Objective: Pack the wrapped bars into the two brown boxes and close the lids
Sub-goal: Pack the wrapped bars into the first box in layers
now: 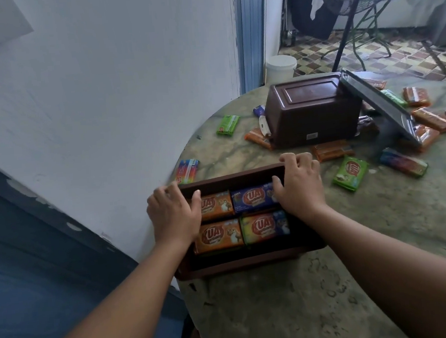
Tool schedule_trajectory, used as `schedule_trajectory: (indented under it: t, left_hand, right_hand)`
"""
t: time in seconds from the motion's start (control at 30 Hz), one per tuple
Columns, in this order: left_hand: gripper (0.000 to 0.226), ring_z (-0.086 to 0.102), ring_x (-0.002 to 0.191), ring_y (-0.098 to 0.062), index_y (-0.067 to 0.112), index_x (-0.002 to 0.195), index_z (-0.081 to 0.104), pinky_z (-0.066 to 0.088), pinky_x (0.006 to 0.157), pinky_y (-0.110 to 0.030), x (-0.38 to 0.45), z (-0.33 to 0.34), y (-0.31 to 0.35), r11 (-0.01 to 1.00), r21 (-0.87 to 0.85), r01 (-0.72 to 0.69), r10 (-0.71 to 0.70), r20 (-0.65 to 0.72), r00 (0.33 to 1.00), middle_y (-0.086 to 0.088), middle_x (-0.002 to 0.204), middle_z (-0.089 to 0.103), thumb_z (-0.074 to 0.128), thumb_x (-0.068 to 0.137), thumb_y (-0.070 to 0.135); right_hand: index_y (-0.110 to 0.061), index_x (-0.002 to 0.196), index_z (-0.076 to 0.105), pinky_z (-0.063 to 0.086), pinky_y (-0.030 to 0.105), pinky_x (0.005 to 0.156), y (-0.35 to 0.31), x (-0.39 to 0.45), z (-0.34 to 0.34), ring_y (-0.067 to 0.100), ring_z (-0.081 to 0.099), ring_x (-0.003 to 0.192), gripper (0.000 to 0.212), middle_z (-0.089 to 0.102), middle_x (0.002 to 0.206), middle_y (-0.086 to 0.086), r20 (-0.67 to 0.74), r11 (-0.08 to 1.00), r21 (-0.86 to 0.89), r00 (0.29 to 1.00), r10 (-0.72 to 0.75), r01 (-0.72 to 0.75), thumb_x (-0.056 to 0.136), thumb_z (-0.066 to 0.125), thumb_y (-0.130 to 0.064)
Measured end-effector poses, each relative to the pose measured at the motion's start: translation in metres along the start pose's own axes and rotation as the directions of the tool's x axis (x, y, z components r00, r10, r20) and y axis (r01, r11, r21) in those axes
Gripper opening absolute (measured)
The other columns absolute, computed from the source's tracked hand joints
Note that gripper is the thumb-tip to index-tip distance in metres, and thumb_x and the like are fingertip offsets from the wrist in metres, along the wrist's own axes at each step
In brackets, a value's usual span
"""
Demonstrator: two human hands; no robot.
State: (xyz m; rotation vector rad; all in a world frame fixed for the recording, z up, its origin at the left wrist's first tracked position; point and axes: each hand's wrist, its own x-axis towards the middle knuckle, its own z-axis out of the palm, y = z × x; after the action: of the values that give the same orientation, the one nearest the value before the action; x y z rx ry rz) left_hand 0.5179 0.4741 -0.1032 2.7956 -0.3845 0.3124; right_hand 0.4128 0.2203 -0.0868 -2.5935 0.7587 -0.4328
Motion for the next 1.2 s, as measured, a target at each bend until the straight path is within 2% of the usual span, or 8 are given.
schedule_trajectory:
  t: [0.1, 0.17, 0.3, 0.43, 0.67, 0.8, 0.93, 1.2]
  left_hand:
    - [0.055, 0.056, 0.102, -0.027, 0.014, 0.131, 0.038, 0.052, 0.073, -0.040, 0.005, -0.002, 0.004, 0.983, -0.077, 0.169, -0.152, 0.190, 0.970, -0.014, 0.126, 0.052, 0.038, 0.102, 0.061]
    - [0.039, 0.058, 0.085, -0.022, 0.020, 0.119, 0.033, 0.049, 0.064, -0.036, 0.009, -0.001, 0.004, 0.969, -0.095, 0.229, -0.195, 0.273, 0.942, -0.008, 0.113, 0.059, 0.033, 0.106, 0.056]
    - [0.023, 0.064, 0.079, -0.025, 0.024, 0.111, 0.030, 0.058, 0.070, -0.045, 0.011, -0.001, 0.002, 0.965, -0.113, 0.238, -0.198, 0.282, 0.939, -0.002, 0.097, 0.061, 0.033, 0.108, 0.047]
    - [0.017, 0.061, 0.075, -0.023, 0.023, 0.114, 0.029, 0.052, 0.062, -0.040, 0.012, -0.001, 0.002, 0.973, -0.074, 0.218, -0.190, 0.284, 0.940, -0.004, 0.096, 0.061, 0.032, 0.109, 0.039]
    - [0.022, 0.064, 0.081, -0.025, 0.021, 0.120, 0.029, 0.059, 0.069, -0.045, 0.012, -0.004, 0.010, 0.986, -0.001, 0.166, -0.158, 0.313, 0.937, -0.006, 0.101, 0.061, 0.038, 0.107, 0.036]
    - [0.038, 0.066, 0.093, -0.030, 0.016, 0.139, 0.030, 0.059, 0.080, -0.051, 0.008, -0.004, 0.025, 0.988, 0.016, 0.156, -0.153, 0.323, 0.934, -0.010, 0.112, 0.062, 0.038, 0.106, 0.034]
    - [0.041, 0.063, 0.103, -0.036, 0.020, 0.141, 0.025, 0.057, 0.083, -0.055, 0.001, 0.002, 0.041, 0.992, 0.031, 0.126, -0.129, 0.313, 0.941, -0.013, 0.119, 0.060, 0.035, 0.104, 0.035]
    - [0.042, 0.062, 0.088, -0.028, 0.016, 0.142, 0.026, 0.055, 0.075, -0.046, -0.005, 0.002, 0.051, 0.995, 0.004, 0.098, -0.093, 0.368, 0.925, -0.008, 0.103, 0.060, 0.032, 0.104, 0.033]
  right_hand:
    - [-0.018, 0.137, 0.040, 0.051, 0.046, 0.085, -0.005, 0.003, -0.001, 0.037, 0.057, 0.111, 0.044, 0.051, 0.129, 0.013, 0.154, 0.986, -0.040, 0.974, 0.168, -0.164, 0.098, 0.054, -0.035]
    - [-0.018, 0.132, 0.040, 0.049, 0.044, 0.078, -0.005, 0.006, 0.001, 0.037, 0.062, 0.105, 0.036, 0.058, 0.124, 0.012, 0.201, 0.983, -0.060, 0.962, 0.184, -0.176, 0.099, 0.050, -0.030]
    - [-0.024, 0.125, 0.039, 0.049, 0.044, 0.074, -0.005, 0.011, -0.002, 0.035, 0.062, 0.099, 0.029, 0.058, 0.119, 0.010, 0.224, 0.977, -0.029, 0.952, 0.211, -0.209, 0.098, 0.046, -0.019]
    - [-0.027, 0.115, 0.037, 0.055, 0.048, 0.077, -0.005, 0.010, -0.003, 0.032, 0.062, 0.091, 0.027, 0.061, 0.110, 0.006, 0.232, 0.980, -0.025, 0.953, 0.196, -0.195, 0.093, 0.044, -0.013]
    - [-0.026, 0.111, 0.037, 0.051, 0.041, 0.067, 0.004, 0.001, -0.007, 0.029, 0.063, 0.085, 0.023, 0.064, 0.104, 0.004, 0.219, 0.978, 0.012, 0.955, 0.201, -0.209, 0.094, 0.045, -0.012]
    - [-0.026, 0.109, 0.035, 0.050, 0.039, 0.061, 0.016, -0.010, -0.014, 0.028, 0.064, 0.081, 0.021, 0.064, 0.100, 0.004, 0.199, 0.970, 0.008, 0.951, 0.235, -0.241, 0.096, 0.046, -0.014]
    - [-0.026, 0.107, 0.035, 0.050, 0.041, 0.066, 0.035, -0.023, -0.024, 0.030, 0.064, 0.083, 0.019, 0.064, 0.100, 0.004, 0.168, 0.963, -0.015, 0.949, 0.267, -0.268, 0.096, 0.045, -0.014]
    - [-0.020, 0.117, 0.040, 0.049, 0.046, 0.080, 0.043, -0.033, -0.029, 0.038, 0.060, 0.102, 0.019, 0.059, 0.118, 0.013, 0.148, 0.955, 0.029, 0.946, 0.287, -0.294, 0.099, 0.040, -0.020]
